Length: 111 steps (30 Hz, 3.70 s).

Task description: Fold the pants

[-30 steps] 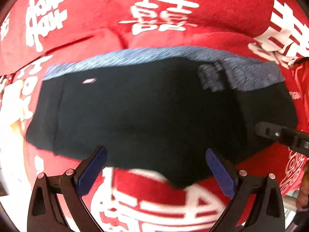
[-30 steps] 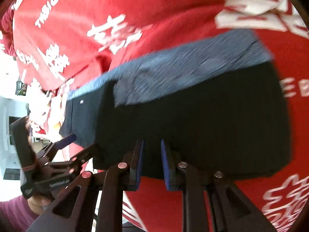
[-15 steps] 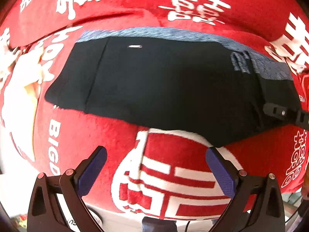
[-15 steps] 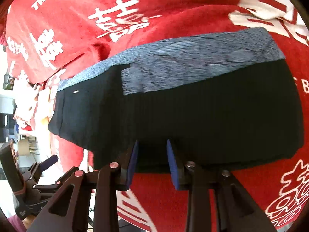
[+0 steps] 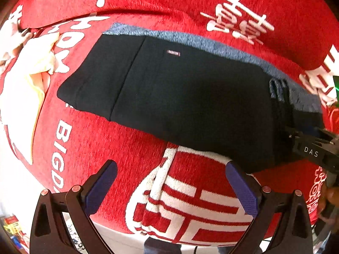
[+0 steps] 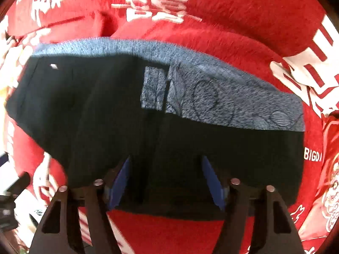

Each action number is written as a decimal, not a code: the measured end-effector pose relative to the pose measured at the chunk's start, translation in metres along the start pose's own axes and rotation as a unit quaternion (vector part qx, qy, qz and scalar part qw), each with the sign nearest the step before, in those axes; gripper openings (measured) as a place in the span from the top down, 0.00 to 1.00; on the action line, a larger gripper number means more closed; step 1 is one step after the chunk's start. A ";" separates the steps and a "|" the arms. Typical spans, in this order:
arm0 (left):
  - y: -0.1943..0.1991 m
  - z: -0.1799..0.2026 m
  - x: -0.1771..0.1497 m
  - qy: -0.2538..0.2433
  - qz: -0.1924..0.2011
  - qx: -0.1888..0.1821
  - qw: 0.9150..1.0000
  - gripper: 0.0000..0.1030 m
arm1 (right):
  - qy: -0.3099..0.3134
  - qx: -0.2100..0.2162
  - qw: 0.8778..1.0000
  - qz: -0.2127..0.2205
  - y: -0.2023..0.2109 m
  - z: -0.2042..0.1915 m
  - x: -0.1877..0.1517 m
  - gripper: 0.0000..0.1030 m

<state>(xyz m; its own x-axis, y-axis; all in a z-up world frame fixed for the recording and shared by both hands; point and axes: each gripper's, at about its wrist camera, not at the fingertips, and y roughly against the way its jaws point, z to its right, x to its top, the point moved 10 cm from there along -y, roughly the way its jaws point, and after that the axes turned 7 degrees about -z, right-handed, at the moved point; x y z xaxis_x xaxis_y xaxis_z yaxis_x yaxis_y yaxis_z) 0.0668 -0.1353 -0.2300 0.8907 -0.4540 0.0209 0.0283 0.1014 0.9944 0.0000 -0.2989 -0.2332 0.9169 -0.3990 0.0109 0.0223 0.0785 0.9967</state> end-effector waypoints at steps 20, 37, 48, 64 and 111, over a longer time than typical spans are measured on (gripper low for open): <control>-0.004 -0.045 0.006 0.045 0.005 -0.003 0.999 0.00 | 0.016 0.118 0.993 0.000 0.032 -0.062 -0.026 0.46; -0.009 -0.057 0.006 0.047 0.003 -0.006 0.999 0.00 | 0.006 0.123 0.992 -0.028 0.003 -0.069 -0.031 0.32; -0.016 -0.064 0.012 0.055 -0.001 -0.015 0.998 0.00 | 0.014 0.112 0.993 -0.031 -0.001 -0.076 -0.030 0.25; -0.035 -0.102 0.052 0.177 0.056 -0.270 0.945 0.00 | 0.022 0.118 0.992 -0.023 -0.002 -0.077 -0.031 0.24; -0.005 -0.021 0.089 -0.184 0.216 0.152 0.947 0.64 | 0.270 0.213 0.919 -0.190 0.053 -0.282 0.109 0.16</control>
<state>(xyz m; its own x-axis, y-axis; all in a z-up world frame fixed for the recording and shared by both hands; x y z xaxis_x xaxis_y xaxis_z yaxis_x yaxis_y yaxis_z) 0.1555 -0.1581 -0.2354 0.5689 -0.7117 0.4121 -0.4844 0.1151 0.8673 0.2137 -0.0806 -0.2016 0.9416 0.1977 -0.2725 0.3301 -0.3836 0.8625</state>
